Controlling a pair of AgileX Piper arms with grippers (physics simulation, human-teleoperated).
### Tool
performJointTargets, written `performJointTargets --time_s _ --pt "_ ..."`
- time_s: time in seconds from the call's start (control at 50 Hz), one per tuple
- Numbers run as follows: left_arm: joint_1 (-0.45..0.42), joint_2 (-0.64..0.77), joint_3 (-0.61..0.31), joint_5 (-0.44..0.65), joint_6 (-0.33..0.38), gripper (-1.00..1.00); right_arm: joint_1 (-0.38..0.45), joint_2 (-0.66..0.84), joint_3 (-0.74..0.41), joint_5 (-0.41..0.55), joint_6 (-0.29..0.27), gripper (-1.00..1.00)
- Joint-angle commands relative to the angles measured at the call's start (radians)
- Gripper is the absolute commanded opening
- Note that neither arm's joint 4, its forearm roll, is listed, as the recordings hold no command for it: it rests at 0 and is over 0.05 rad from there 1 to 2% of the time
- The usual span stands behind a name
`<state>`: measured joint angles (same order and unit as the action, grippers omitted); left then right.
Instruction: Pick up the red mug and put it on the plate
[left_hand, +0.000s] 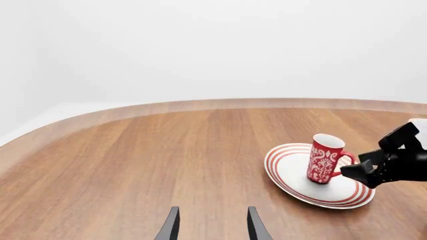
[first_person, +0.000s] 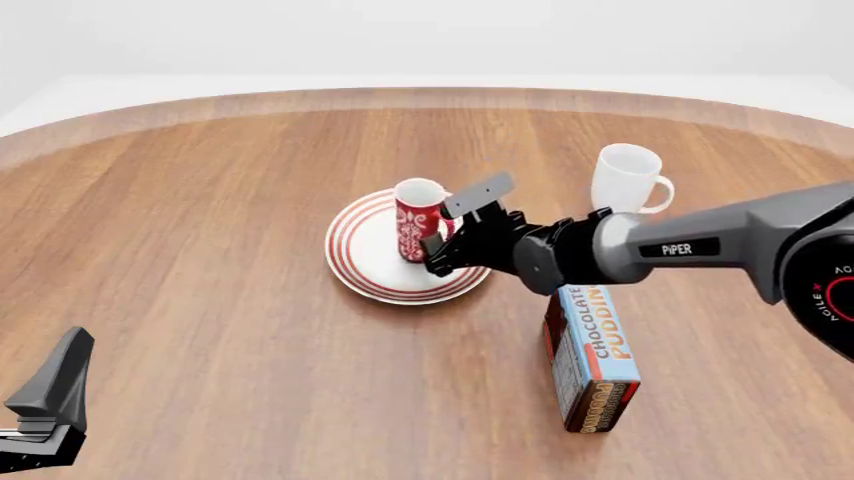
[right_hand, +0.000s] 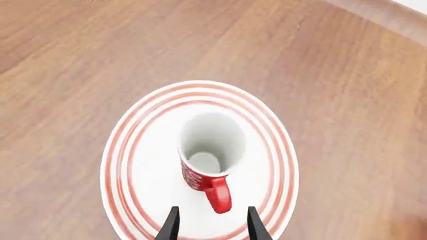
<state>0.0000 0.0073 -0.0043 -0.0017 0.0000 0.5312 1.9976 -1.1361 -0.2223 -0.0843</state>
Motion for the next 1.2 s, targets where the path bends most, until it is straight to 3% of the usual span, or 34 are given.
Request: performJointTargets --time_s 0.02,0.5,1.2 --pt "0.000 0.000 0.000 0.000 0.000 1.00 0.010 -0.013 0.008 0.002 0.016 1.00" --pt "0.000 0.000 0.000 0.000 0.000 1.00 0.016 -0.109 0.066 0.025 0.039 1.00" --pt "0.000 0.000 0.000 0.000 0.000 1.00 -0.014 -0.469 0.247 0.089 0.004 1.00"
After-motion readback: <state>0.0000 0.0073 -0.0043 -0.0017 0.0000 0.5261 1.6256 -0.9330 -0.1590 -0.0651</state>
